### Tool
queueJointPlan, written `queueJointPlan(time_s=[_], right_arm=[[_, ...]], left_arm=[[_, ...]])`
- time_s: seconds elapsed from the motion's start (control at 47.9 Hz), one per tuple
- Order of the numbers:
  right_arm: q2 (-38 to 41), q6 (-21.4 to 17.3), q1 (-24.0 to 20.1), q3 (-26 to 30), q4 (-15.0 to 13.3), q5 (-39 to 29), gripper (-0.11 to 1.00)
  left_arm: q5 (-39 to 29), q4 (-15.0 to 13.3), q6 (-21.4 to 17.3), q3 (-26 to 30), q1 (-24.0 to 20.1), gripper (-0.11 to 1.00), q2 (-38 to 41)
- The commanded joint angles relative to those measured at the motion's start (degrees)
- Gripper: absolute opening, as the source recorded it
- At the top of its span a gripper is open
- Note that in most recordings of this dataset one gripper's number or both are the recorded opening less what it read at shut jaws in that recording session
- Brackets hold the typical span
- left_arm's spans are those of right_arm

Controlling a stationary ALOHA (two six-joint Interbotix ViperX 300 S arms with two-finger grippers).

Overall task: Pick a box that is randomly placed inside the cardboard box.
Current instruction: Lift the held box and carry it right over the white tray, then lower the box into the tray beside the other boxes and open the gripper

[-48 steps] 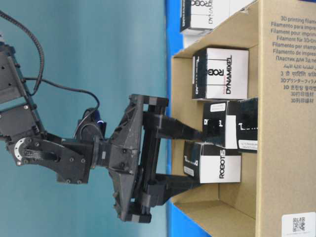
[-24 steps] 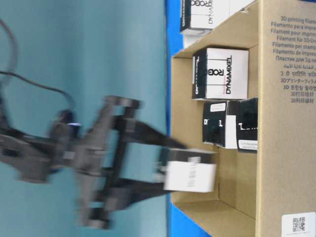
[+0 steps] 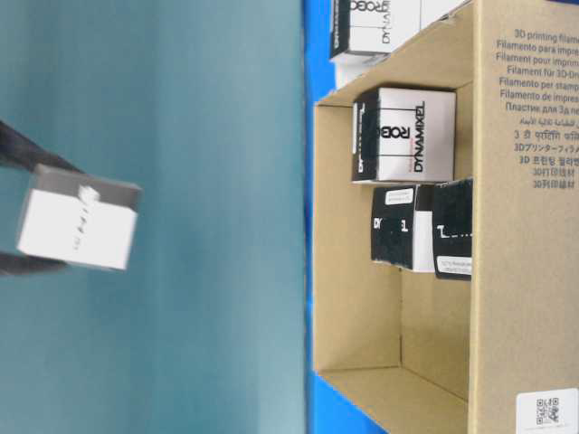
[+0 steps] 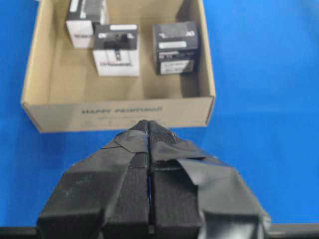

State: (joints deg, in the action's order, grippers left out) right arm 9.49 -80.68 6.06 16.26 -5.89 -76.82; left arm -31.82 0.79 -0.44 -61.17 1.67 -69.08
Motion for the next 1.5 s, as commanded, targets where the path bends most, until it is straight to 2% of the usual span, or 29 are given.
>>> queueJointPlan(time_s=[0.0,0.104,0.188,0.355,0.501,0.647,0.981,1.294,1.482], right_arm=[[-2.1,0.0,-1.2,-0.4,-0.4,-1.1,0.62],[-4.0,-0.1,-2.0,-2.7,-0.5,-1.7,0.61],[-6.0,-0.6,-2.6,-6.7,-0.5,-2.0,0.61],[-10.9,-4.3,-4.1,-15.8,-0.5,-1.0,0.61],[-16.5,-7.1,-5.2,-25.9,-0.5,4.7,0.61],[-20.3,-7.9,-5.4,-33.4,-0.5,9.0,0.61],[-24.6,-8.0,-5.0,-41.9,-0.5,11.3,0.61],[-22.4,-9.1,-4.3,-53.9,0.2,27.7,0.61],[-20.2,-8.8,-2.6,-55.7,-0.4,29.2,0.61]], left_arm=[[0.3,0.1,0.0,1.1,-0.1,-0.07,0.4],[0.3,0.1,0.2,1.1,-0.1,-0.07,0.4],[0.2,0.1,0.4,1.1,-0.1,-0.07,0.4],[0.2,0.0,0.4,1.0,-0.1,-0.07,0.5],[0.4,0.1,0.4,0.9,0.0,-0.07,0.5],[0.4,0.1,0.4,0.8,-0.1,-0.07,0.8],[0.5,0.1,0.0,0.8,-0.1,-0.07,0.9],[1.4,0.1,0.3,0.8,-0.1,-0.07,0.9],[1.5,0.1,0.3,1.0,-0.1,-0.07,0.7]])
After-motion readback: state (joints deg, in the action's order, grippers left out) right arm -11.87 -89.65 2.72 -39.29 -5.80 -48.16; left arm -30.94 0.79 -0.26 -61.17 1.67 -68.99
